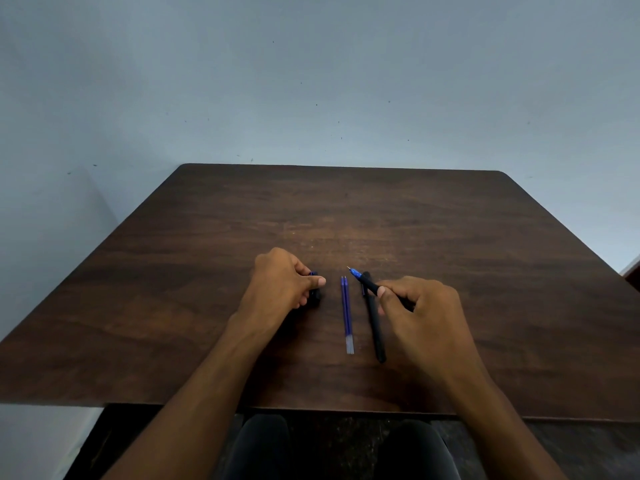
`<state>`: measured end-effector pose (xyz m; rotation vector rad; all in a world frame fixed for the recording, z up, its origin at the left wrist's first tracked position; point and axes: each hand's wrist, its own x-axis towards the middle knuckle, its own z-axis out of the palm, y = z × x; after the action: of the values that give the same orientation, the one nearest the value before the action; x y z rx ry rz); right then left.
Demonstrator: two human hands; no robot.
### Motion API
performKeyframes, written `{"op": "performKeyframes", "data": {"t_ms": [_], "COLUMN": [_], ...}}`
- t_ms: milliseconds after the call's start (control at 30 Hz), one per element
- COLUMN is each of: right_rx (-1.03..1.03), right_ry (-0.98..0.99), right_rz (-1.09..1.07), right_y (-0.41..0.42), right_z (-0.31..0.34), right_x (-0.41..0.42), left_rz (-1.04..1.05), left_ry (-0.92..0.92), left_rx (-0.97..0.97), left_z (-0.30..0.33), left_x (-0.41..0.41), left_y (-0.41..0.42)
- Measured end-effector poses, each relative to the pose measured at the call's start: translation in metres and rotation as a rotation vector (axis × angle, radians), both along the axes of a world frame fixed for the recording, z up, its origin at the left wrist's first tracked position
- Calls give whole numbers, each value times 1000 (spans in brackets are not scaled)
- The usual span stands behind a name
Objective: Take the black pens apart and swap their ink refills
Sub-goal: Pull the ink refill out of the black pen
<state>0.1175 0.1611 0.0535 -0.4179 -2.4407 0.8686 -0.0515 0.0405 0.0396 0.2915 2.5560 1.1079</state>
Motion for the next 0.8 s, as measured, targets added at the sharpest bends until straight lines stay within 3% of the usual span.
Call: {"op": "performKeyframes", "data": {"t_ms": [800], "right_rx": [-53], "right_ry": [-69], "right_rz": [-3], "right_y": [-7], "right_z": [-3], "right_x": [3], "left_rz": [46], "left_ry": [5], "left_rx": [50], "left_z": [-5], "left_x": [4], "left_y": [-5]}}
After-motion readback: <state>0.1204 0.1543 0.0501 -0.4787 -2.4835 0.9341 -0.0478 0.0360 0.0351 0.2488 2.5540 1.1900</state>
